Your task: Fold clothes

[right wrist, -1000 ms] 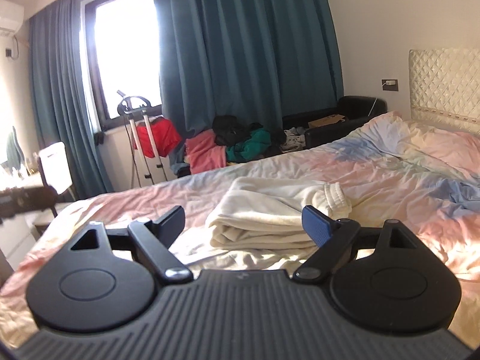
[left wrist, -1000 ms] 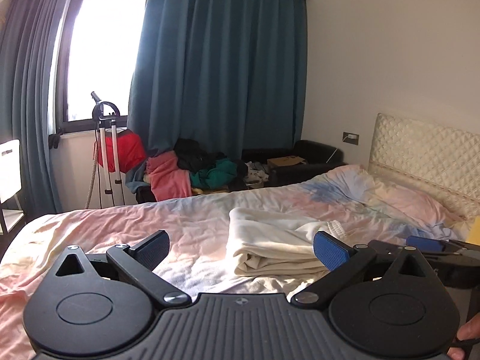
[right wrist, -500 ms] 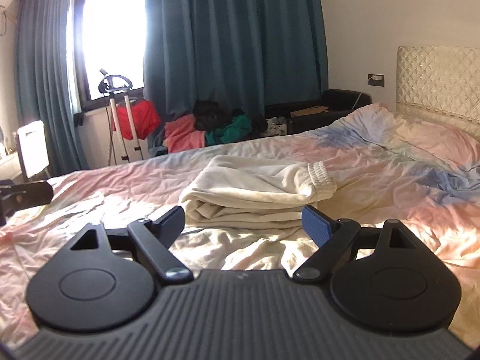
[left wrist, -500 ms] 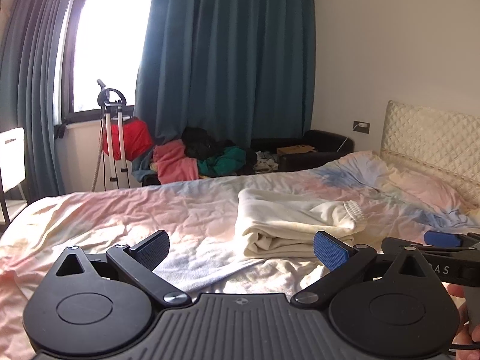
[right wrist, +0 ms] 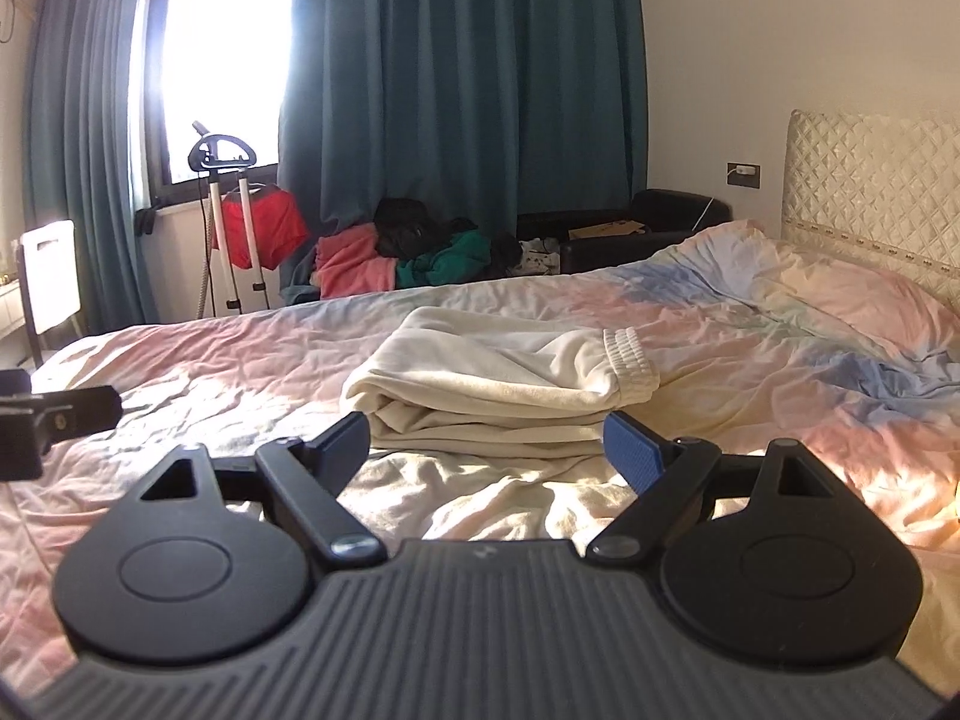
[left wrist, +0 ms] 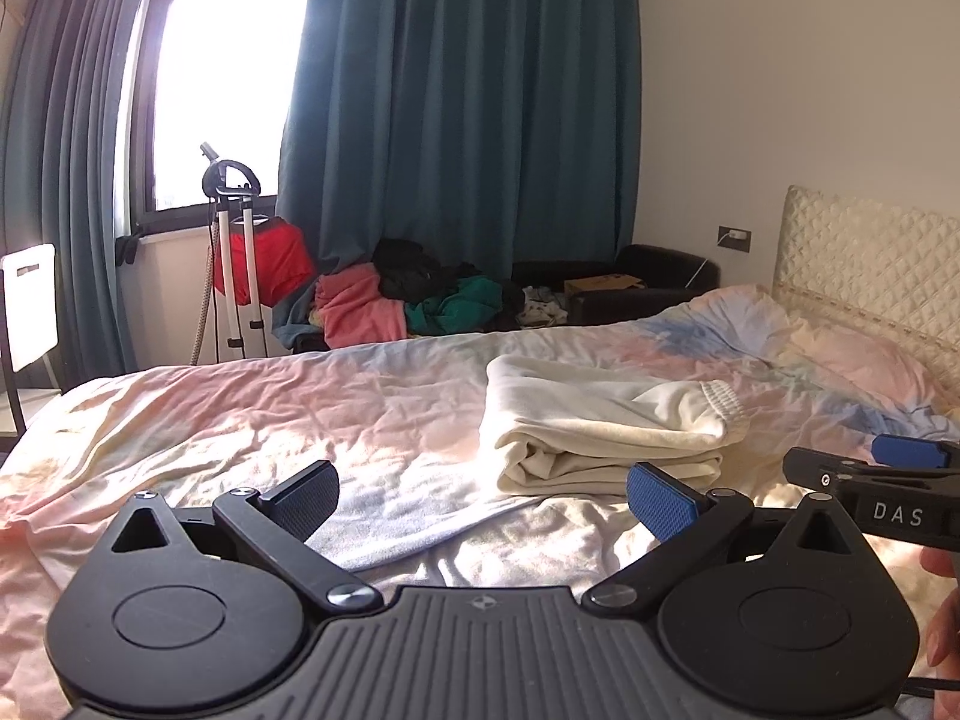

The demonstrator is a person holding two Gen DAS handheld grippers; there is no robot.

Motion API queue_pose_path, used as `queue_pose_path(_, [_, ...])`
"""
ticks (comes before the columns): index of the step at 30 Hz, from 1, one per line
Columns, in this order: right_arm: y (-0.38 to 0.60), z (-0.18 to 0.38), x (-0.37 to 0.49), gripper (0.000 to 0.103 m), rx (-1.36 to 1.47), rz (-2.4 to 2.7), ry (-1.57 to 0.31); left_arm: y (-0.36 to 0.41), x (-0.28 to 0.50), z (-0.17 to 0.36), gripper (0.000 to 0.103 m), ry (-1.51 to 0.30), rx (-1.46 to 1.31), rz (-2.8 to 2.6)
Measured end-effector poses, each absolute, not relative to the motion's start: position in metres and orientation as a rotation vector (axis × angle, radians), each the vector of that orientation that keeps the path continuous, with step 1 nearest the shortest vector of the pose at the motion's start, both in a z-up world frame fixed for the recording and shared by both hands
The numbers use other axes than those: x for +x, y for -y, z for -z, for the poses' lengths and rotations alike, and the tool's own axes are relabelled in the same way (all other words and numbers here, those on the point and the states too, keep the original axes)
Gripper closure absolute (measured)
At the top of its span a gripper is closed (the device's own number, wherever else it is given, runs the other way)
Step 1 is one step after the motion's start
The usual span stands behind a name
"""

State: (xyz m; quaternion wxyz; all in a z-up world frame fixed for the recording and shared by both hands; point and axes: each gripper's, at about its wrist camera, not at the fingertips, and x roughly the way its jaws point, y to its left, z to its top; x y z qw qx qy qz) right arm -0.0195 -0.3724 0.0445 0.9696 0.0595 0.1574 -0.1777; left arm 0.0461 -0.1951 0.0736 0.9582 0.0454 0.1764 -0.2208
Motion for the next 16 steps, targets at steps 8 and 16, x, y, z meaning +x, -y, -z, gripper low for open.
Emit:
queue_pose_path(8, [0.3730, -0.0445, -0.0211, 0.017, 0.134, 0.365, -0.315, 0.1941, 0.0424, -0.0745, 0.000, -0.359, 0.087, 0.445])
queue_pose_path(16, [0.3750, -0.0457, -0.0222, 0.017, 0.148, 0.367, -0.317, 0.1951, 0.0390, -0.0741, 0.000, -0.358, 0.091, 0.446])
